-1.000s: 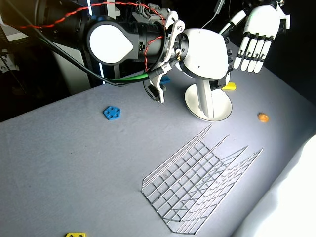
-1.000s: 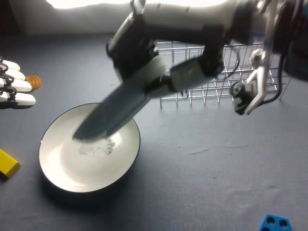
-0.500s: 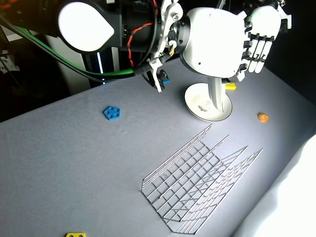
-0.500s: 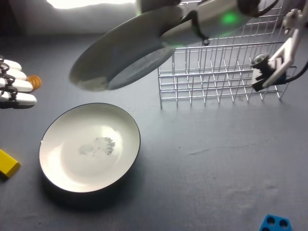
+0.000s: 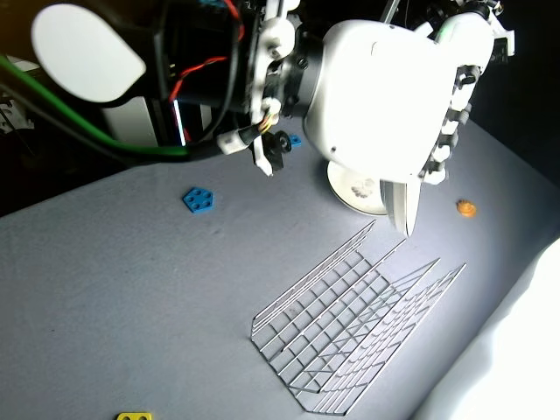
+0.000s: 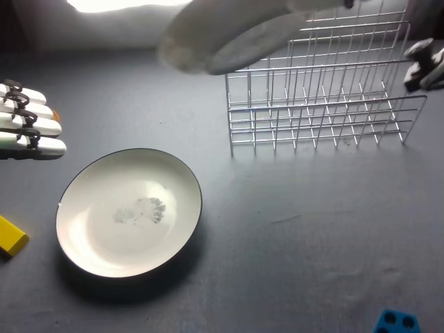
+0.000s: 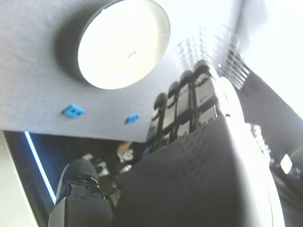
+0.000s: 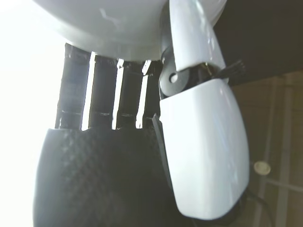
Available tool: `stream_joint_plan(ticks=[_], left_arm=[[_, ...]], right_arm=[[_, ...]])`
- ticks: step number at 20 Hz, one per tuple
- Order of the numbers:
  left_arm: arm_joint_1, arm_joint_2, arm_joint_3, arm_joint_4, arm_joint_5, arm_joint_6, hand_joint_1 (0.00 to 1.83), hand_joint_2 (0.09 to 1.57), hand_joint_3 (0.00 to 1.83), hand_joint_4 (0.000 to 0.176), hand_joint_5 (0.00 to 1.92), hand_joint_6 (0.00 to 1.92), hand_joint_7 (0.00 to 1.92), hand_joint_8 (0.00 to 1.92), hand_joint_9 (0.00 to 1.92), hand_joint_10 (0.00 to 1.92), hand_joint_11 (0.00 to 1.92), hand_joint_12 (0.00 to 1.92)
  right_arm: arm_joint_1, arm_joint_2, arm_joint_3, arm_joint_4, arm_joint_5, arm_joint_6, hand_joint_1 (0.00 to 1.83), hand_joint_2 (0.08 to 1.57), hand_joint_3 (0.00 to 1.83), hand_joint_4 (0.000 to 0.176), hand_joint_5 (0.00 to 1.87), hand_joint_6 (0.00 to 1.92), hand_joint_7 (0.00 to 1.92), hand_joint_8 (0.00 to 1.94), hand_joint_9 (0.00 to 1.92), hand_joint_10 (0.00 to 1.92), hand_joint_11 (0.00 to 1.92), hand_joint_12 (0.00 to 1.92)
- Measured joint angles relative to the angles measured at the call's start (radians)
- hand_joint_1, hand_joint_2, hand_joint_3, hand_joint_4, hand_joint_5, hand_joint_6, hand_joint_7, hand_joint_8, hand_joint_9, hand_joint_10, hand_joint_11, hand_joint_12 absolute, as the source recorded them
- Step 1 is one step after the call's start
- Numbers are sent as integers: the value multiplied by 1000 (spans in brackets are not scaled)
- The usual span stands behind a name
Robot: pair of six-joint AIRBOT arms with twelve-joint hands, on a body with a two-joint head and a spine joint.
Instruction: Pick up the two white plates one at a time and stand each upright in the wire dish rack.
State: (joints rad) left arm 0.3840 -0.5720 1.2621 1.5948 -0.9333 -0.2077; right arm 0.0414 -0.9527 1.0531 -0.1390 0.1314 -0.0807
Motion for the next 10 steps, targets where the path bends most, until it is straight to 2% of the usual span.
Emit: stream_joint_plan(ticks=[10], left_arm=[[-7, -6, 0, 4, 1, 0, 0, 1035, 0, 0, 5, 0, 0, 0, 0, 0, 0, 0]], right_arm=[[10, 40, 51, -7, -56, 1, 1370, 1124, 0, 0, 887, 1144, 982, 927, 892, 1165, 770, 1044]])
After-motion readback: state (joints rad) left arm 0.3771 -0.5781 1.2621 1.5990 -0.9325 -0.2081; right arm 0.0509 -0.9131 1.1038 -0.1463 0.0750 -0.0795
